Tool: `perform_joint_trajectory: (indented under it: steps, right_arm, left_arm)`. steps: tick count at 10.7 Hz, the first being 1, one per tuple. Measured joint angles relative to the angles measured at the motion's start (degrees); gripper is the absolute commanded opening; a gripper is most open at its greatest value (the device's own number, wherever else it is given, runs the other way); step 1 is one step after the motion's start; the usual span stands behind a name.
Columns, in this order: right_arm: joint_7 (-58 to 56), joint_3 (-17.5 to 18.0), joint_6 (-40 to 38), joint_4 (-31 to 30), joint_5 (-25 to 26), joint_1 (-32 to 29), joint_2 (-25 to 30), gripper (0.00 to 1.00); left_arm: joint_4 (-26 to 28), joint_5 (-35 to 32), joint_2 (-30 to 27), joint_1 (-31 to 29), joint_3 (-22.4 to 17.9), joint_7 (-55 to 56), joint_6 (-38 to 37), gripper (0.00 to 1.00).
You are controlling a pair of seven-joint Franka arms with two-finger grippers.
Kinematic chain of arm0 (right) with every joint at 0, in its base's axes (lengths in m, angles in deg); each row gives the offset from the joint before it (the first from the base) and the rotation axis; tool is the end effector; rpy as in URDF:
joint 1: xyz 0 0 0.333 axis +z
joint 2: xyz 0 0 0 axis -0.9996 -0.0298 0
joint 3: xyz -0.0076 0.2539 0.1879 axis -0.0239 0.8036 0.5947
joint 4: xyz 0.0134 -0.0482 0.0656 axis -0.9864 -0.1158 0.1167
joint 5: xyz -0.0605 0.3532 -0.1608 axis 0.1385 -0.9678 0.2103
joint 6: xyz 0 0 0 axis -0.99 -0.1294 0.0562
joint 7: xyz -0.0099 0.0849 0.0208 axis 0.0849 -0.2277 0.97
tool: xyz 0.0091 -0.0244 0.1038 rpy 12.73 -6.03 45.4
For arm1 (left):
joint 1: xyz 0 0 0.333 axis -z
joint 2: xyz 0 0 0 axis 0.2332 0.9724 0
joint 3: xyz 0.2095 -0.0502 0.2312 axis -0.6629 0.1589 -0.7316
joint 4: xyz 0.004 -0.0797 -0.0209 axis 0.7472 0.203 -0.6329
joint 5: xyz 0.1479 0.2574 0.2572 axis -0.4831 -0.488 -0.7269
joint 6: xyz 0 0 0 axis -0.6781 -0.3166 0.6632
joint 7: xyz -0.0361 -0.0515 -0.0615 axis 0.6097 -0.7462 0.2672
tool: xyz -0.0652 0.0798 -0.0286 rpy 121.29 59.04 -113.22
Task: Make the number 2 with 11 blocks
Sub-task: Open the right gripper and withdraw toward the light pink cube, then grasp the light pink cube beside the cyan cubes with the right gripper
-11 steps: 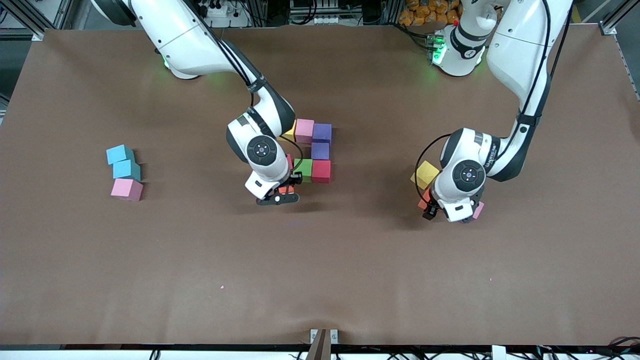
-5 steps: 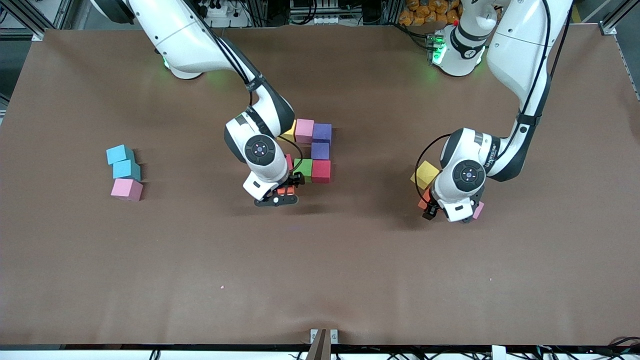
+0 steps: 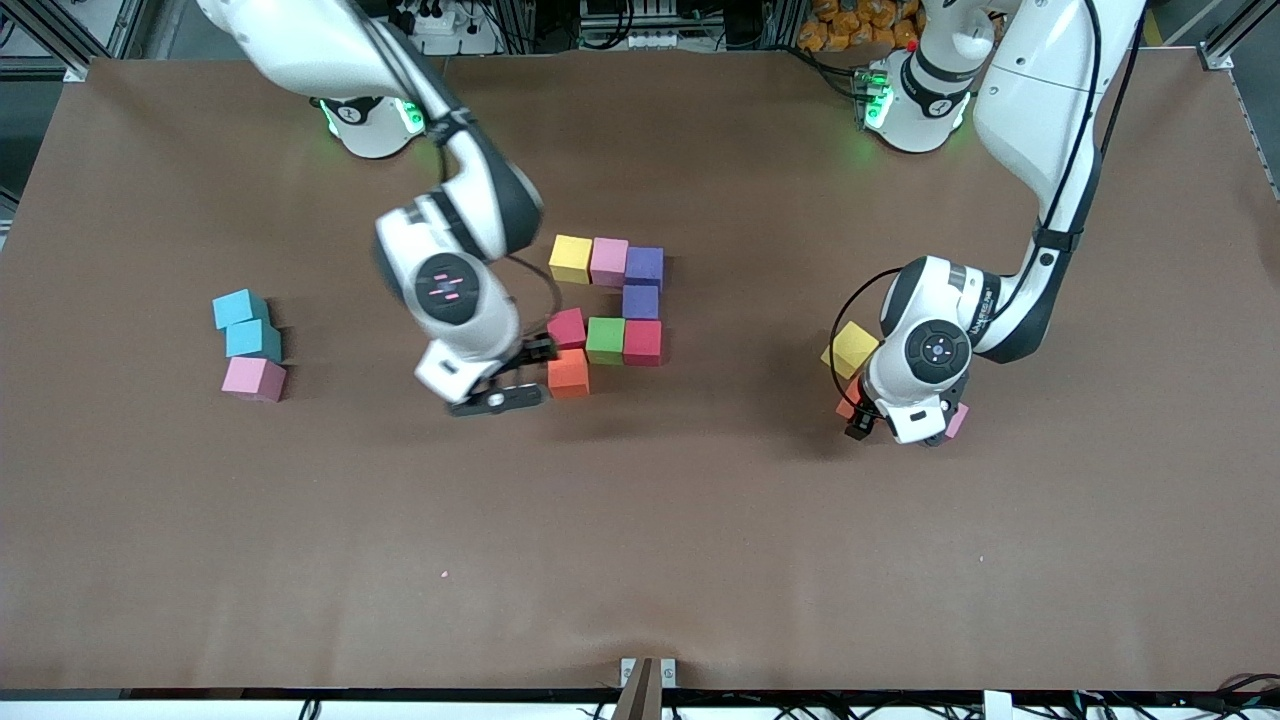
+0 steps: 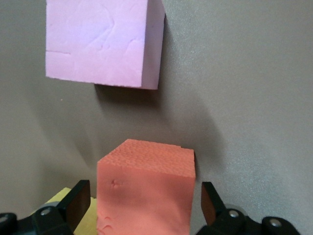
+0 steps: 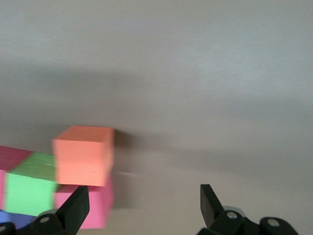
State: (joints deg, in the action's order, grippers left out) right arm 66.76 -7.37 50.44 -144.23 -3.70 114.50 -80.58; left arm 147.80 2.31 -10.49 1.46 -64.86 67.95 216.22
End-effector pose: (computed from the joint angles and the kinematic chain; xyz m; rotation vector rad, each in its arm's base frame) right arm 0.5864 0.3001 0.3235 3.0805 0.3040 -0.1997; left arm 0.5877 -0.1909 0.1912 -2.5803 -1.5621 0.0851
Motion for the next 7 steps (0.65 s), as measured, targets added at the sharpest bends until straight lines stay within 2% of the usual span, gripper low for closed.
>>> perform_joint_trajectory:
  steps: [3, 5, 7]
  right_arm:
    - [-17.80, -4.10, -1.44, -2.68, 0.24, -5.10, 1.96, 1.00]
    - [-28.82, -4.75, 4.44, -8.20, 0.37, -10.16, 3.67, 1.00]
    - [-32.04, -4.94, 6.69, -11.91, 0.40, -15.37, 5.52, 1.00]
  left_arm:
    - [0.00, 0.00, 0.00, 0.03, 0.02, 0.00, 0.00, 1.00]
    - [0.00, 0.00, 0.00, 0.03, 0.02, 0.00, 0.00, 1.00]
    - [0.00, 0.00, 0.01, 0.02, 0.02, 0.00, 0.00, 1.00]
